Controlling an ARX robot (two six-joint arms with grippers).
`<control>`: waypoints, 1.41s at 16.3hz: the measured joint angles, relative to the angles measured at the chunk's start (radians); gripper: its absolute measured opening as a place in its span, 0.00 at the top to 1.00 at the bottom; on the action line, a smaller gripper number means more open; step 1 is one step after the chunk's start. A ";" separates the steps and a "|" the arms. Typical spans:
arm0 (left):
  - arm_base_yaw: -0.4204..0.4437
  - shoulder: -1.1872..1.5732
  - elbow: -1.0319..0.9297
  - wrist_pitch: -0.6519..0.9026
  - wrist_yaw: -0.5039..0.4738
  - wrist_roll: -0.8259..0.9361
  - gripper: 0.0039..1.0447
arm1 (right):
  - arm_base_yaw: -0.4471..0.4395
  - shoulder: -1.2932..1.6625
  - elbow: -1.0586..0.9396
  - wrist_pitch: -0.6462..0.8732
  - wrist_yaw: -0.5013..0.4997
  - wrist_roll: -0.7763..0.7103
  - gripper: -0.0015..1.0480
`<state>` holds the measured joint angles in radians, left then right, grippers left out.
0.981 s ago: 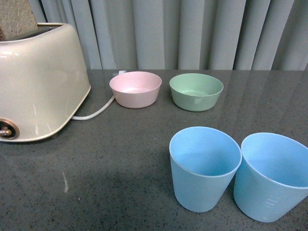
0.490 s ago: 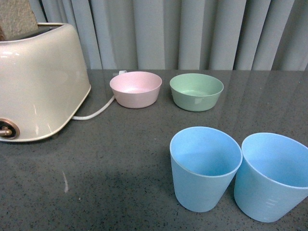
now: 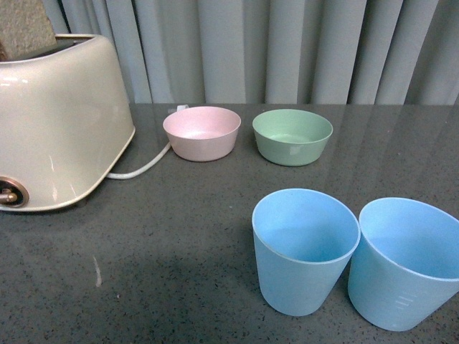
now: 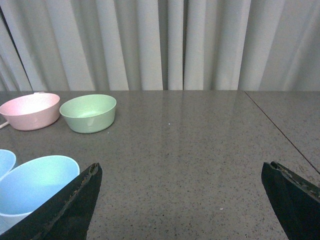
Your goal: Stack blue cups with both arms
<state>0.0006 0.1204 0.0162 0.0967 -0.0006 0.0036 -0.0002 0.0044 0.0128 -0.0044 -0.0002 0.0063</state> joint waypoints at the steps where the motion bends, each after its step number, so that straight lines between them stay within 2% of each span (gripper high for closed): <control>1: 0.000 -0.060 -0.001 -0.095 0.003 0.000 0.99 | 0.000 0.000 0.000 0.000 0.000 0.000 0.06; 9: 0.000 -0.109 -0.002 -0.101 0.000 0.000 0.99 | 0.000 0.000 0.000 0.000 0.000 0.000 0.06; 11: 0.000 -0.109 -0.002 -0.100 0.000 -0.002 0.84 | 0.000 0.000 0.000 0.000 0.000 0.000 0.06; 13: -0.001 -0.109 -0.002 -0.100 0.000 -0.002 0.63 | 0.000 0.000 0.000 0.000 0.000 0.000 0.06; 14: 0.000 -0.109 -0.002 -0.100 0.000 -0.002 0.49 | 0.000 0.000 0.000 0.000 0.000 0.000 0.06; 15: 0.000 -0.109 -0.002 -0.100 0.000 -0.002 0.42 | 0.000 0.000 0.000 0.000 0.000 0.000 0.06; 16: 0.000 -0.109 -0.002 -0.100 0.000 -0.002 0.28 | 0.000 0.000 0.000 0.000 0.000 0.000 0.06; 17: -0.001 -0.109 -0.002 -0.100 0.000 -0.002 0.21 | 0.000 0.000 0.000 0.000 0.000 0.000 0.06; 18: 0.000 -0.109 -0.002 -0.100 0.000 -0.002 0.06 | 0.000 0.000 0.000 0.000 0.000 0.000 0.06; 23: 0.000 -0.109 -0.002 -0.100 0.000 -0.002 0.06 | 0.001 0.000 0.000 -0.003 0.004 0.001 0.06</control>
<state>0.0002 0.0109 0.0147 -0.0036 -0.0002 0.0021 0.0006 0.0048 0.0128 -0.0071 0.0040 0.0074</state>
